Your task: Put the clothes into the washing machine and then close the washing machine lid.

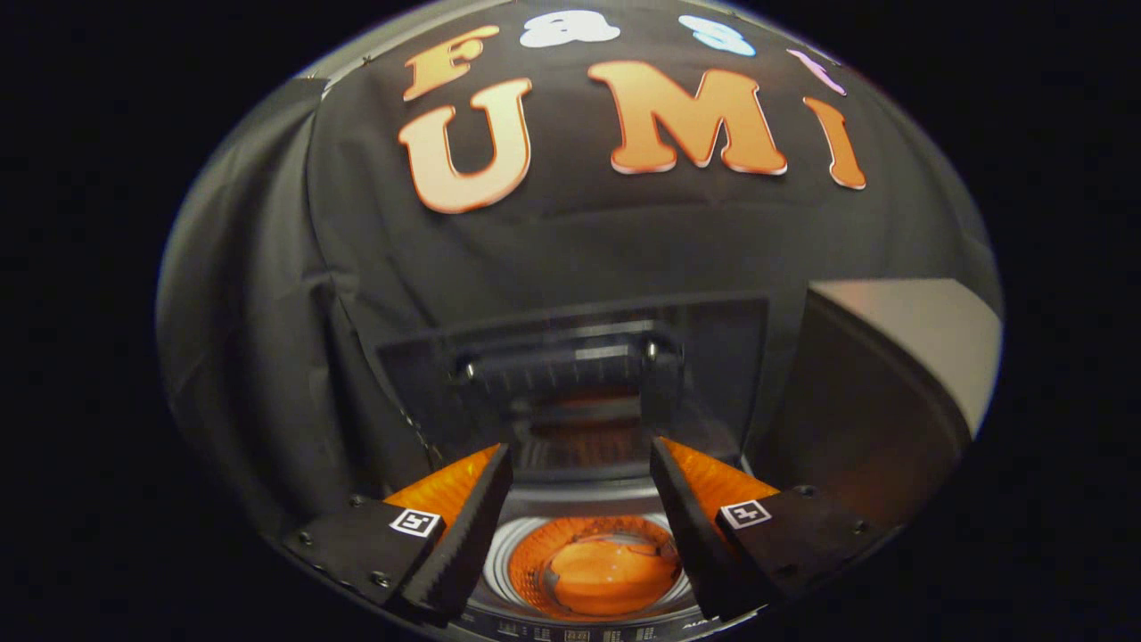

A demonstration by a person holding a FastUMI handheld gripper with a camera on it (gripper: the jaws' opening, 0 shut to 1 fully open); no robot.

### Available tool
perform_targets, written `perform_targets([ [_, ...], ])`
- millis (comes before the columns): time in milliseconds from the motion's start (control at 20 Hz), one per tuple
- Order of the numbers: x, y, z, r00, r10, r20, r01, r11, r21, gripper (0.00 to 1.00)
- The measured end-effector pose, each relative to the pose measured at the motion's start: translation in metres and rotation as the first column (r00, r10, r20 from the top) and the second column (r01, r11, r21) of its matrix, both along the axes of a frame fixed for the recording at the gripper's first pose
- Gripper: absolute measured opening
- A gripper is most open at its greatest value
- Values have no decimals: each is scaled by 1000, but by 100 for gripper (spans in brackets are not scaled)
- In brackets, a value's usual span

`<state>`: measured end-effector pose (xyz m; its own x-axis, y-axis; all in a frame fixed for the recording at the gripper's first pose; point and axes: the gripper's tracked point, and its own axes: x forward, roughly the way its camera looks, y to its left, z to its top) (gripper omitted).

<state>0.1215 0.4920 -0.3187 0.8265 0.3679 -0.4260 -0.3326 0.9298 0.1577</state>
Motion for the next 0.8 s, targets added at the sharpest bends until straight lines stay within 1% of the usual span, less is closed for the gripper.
perform_targets([
  [150,12,-7,52,996,-1,86,-1,1000,24,98],
  [250,17,-10,74,992,7,124,-10,1000,28,98],
  [350,32,-12,92,986,6,164,-11,999,30,98],
  [550,66,-8,98,980,15,199,-14,1000,-8,98],
  [800,95,10,85,983,45,180,-39,999,-37,98],
])
